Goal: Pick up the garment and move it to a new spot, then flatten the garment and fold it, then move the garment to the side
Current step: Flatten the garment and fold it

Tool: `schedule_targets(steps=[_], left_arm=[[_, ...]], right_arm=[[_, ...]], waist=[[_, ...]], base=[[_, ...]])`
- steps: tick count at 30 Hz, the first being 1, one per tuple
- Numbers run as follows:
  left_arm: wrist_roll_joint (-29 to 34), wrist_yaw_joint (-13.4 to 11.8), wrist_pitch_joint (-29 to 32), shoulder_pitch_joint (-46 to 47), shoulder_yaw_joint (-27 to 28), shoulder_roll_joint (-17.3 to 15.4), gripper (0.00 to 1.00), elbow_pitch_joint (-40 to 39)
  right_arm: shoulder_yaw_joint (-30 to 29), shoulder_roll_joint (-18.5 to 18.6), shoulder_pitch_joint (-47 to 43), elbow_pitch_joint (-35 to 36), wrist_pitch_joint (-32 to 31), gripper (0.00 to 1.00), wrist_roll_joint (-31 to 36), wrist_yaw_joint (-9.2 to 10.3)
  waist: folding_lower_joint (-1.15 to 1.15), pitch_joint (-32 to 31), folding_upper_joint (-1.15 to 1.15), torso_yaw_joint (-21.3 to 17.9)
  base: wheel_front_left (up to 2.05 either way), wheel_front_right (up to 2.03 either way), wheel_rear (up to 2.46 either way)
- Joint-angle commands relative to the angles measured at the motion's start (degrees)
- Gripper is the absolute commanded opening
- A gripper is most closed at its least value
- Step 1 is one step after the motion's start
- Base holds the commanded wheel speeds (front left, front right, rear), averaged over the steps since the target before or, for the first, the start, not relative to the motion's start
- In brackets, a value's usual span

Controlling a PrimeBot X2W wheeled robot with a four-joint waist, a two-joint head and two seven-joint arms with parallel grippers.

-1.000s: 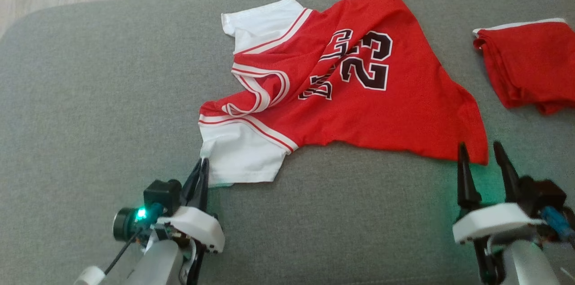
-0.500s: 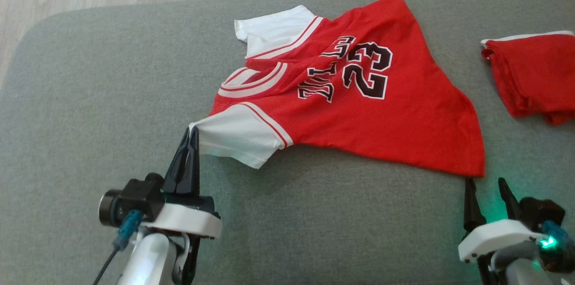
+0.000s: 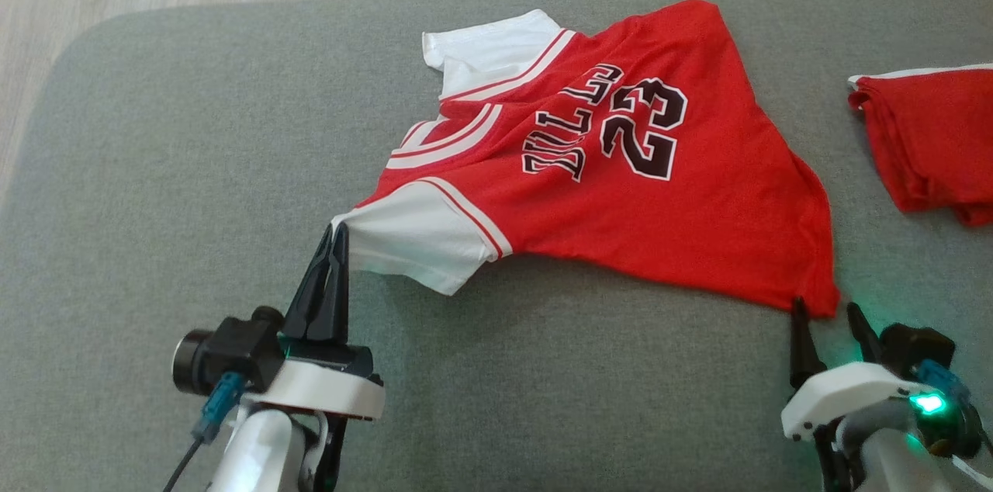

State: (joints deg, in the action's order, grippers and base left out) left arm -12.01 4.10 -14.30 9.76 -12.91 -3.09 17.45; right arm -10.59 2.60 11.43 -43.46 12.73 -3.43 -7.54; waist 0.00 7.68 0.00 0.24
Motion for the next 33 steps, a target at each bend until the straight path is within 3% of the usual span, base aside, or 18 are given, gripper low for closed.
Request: schedule_targets(steps=[1, 2, 3, 4, 5, 12, 17, 22, 29, 33], left_arm=[[0.49, 0.17, -0.69, 0.99, 2.41, -0.10, 0.00, -2.41], [0.55, 0.26, -0.69, 0.97, 2.49, -0.06, 0.00, -2.49], [0.60, 0.34, -0.69, 0.96, 2.56, -0.02, 0.00, -2.56], [0.65, 0.42, -0.70, 0.94, 2.63, 0.01, 0.00, -2.61], [0.69, 0.48, -0.70, 0.92, 2.72, 0.03, 0.00, -2.67], [0.24, 1.00, -0.70, 0.82, 3.59, 0.15, 0.00, -3.05], [-4.89, 1.66, -0.70, 0.99, 4.68, 0.19, 0.00, -4.01], [-8.14, 2.46, -0.69, 3.50, 5.87, 0.19, 0.00, -5.31], [-15.98, 3.08, 4.34, 13.58, 8.07, -2.15, 0.00, -10.37], [-19.34, 2.80, 9.47, 23.63, 10.04, -4.67, 0.00, -15.43]], right_arm=[[2.01, 0.28, 1.83, -0.59, -0.70, 1.00, 0.29, 0.05], [2.34, 0.28, 2.02, -1.06, -0.75, 0.97, 0.24, 0.05], [2.67, 0.28, 2.21, -1.42, -0.70, 0.65, 0.12, 0.05], [3.03, 0.28, 2.41, -1.67, -0.62, 0.22, -0.01, 0.05], [3.34, 0.28, 2.61, -1.81, -0.47, 0.00, -0.15, 0.05], [5.69, 0.28, 3.48, 1.43, 1.62, 0.00, -1.12, 0.05], [8.60, 0.28, 2.34, 7.45, 2.11, 0.00, -0.89, 0.05], [10.63, 0.28, 2.31, 18.29, 2.23, 0.00, 0.48, 0.05], [11.24, 0.46, 8.18, 29.88, 0.30, 0.00, 0.27, 0.05], [13.52, 4.30, 17.22, 34.31, -4.00, 0.00, -1.31, 0.05]], waist=[[0.00, -0.05, 0.00, 0.12], [0.00, -0.05, 0.00, 0.15], [0.00, -0.07, 0.00, 0.17], [0.00, -0.08, 0.00, 0.16], [0.00, -0.11, 0.00, 0.12], [0.00, -0.75, 0.00, -0.52], [0.00, -2.01, 0.00, -0.92], [0.00, -4.13, 0.00, -1.38], [0.00, -8.14, 0.00, -2.10], [0.00, -9.75, 0.00, -2.38]], base=[[0.00, 0.00, 0.00], [0.00, 0.00, 0.00], [0.00, 0.00, 0.00], [0.00, 0.00, 0.00], [0.00, 0.00, 0.00], [0.00, 0.00, 0.00], [0.00, 0.00, 0.00], [0.00, 0.00, 0.00], [0.00, 0.00, 0.00], [0.00, 0.00, 0.00]])
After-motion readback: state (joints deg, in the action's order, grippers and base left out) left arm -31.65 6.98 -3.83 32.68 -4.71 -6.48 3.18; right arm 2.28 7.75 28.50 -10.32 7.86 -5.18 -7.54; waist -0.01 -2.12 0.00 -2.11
